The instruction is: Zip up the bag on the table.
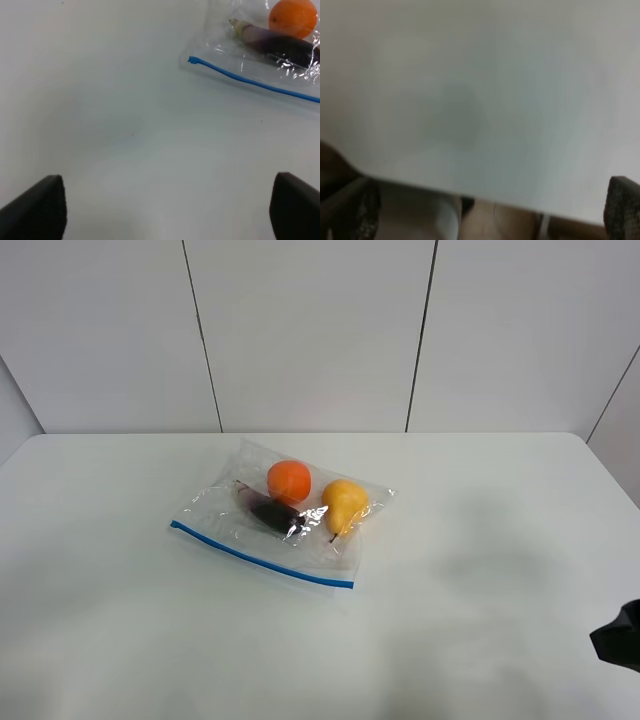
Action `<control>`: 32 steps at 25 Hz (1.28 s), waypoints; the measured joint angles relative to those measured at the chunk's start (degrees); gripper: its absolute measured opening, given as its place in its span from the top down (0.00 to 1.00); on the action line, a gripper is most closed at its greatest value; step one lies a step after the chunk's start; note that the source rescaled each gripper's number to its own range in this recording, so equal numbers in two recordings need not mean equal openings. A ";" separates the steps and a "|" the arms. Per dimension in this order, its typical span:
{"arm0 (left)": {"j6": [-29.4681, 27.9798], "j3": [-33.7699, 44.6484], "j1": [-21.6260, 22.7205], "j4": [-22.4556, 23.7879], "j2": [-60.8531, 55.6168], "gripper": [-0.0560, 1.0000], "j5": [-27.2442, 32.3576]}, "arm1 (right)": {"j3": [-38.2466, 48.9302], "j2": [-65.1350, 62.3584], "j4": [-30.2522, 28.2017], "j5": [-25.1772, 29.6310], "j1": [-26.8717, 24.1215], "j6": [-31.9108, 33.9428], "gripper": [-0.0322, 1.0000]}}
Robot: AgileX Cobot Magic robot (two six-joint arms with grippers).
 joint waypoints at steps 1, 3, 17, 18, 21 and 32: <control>0.00 0.00 0.00 0.00 0.00 0.06 0.00 | 1.40 -3.79 -0.27 -0.38 0.00 0.00 0.03; 0.00 0.00 0.00 0.00 0.00 0.06 0.00 | 2.68 -9.75 -0.94 0.03 0.00 0.12 0.03; 0.00 0.00 0.00 0.00 0.00 0.06 0.00 | 3.74 -36.63 -1.74 0.28 0.00 1.57 0.03; 0.00 0.00 0.00 0.00 0.00 0.06 0.00 | 3.74 -38.16 -1.74 0.37 0.00 1.57 0.03; 0.00 0.00 0.00 0.00 0.00 0.06 0.00 | 3.74 -39.02 -1.74 0.46 0.00 1.64 0.03; 0.00 0.00 0.00 0.00 0.00 0.06 0.00 | 3.74 -39.26 -1.74 0.68 0.00 1.86 0.03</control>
